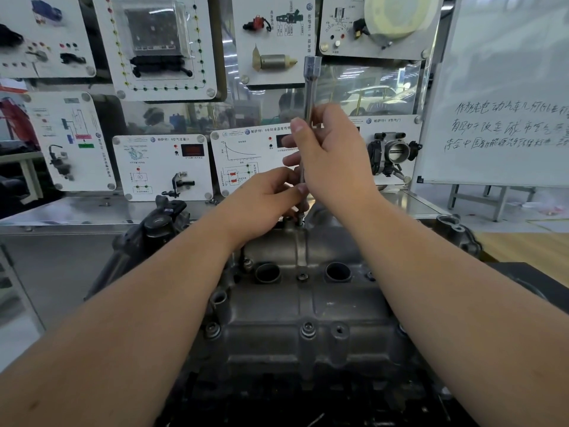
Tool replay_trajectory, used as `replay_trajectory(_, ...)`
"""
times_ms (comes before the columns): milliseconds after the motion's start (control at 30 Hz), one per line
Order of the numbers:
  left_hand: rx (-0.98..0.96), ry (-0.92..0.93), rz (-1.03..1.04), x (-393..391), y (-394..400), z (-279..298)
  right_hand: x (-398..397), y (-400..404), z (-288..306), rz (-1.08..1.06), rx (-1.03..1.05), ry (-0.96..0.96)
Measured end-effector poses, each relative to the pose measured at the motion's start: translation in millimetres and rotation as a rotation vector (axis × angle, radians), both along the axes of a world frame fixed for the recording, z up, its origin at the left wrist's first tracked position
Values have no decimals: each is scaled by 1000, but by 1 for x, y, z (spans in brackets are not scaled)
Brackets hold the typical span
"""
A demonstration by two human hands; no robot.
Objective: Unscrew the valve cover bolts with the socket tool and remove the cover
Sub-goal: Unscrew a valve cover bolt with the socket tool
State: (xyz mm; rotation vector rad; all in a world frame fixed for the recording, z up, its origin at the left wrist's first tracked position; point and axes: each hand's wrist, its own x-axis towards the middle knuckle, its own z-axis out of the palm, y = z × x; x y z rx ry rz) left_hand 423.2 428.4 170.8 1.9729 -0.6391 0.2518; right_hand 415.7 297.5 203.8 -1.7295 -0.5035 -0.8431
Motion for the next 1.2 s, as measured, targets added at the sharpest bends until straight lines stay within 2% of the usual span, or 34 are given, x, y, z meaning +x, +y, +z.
replay_trajectory(133,2,0,10,0,0,0,0,2,1,-41,-67,-22)
replay_trajectory(400,25,-33,29,2,2,0,1,0,0,7,-17,13)
replay_trajectory(667,19,-12,25,2,1,0,2,2,1,-68,-76,-13)
replay_trajectory(833,74,-21,55,4,2,0,3,0,0,0,-8,-7)
replay_trajectory(1000,17,-3,39,4,2,-1,1,1,1,-31,-54,1)
replay_trajectory(1200,50,-33,32,5,2,-1,-1,1,1,7,-47,28)
